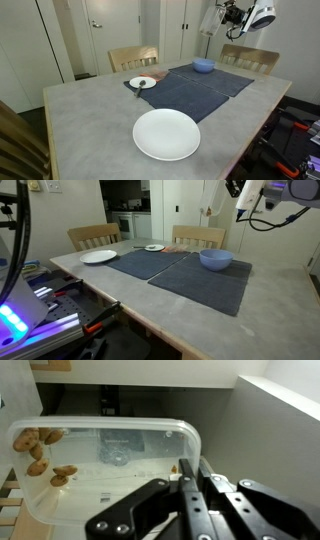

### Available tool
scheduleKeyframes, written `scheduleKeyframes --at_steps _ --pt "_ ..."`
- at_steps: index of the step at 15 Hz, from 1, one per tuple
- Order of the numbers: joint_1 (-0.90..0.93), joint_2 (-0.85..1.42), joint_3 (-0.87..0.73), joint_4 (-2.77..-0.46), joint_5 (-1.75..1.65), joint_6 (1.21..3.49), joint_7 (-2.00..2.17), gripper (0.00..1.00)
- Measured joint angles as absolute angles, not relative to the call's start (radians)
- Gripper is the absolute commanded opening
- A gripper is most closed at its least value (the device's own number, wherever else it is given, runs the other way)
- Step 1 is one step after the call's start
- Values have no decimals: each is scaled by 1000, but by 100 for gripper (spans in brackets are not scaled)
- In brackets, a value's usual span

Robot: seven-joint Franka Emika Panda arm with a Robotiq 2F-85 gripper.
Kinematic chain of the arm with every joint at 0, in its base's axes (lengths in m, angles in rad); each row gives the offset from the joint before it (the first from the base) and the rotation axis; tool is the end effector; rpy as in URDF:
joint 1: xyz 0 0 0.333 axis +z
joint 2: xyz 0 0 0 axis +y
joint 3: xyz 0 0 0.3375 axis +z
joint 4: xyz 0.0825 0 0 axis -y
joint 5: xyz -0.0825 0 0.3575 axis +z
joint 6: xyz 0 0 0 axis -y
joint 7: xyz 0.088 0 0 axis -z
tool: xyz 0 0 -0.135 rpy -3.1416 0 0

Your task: Pour the contents in the lunchbox into the bowl

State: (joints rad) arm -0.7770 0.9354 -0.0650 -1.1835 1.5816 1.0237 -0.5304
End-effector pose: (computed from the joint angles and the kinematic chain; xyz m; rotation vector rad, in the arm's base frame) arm 0.5796 -0.3798 0.3422 -1.3254 0.2112 -0.3192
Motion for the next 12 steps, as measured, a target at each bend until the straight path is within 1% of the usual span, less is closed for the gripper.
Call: scheduleKeyframes --at_steps 12 --pt "-798 984 -65 -1143 1686 1000 -530 2"
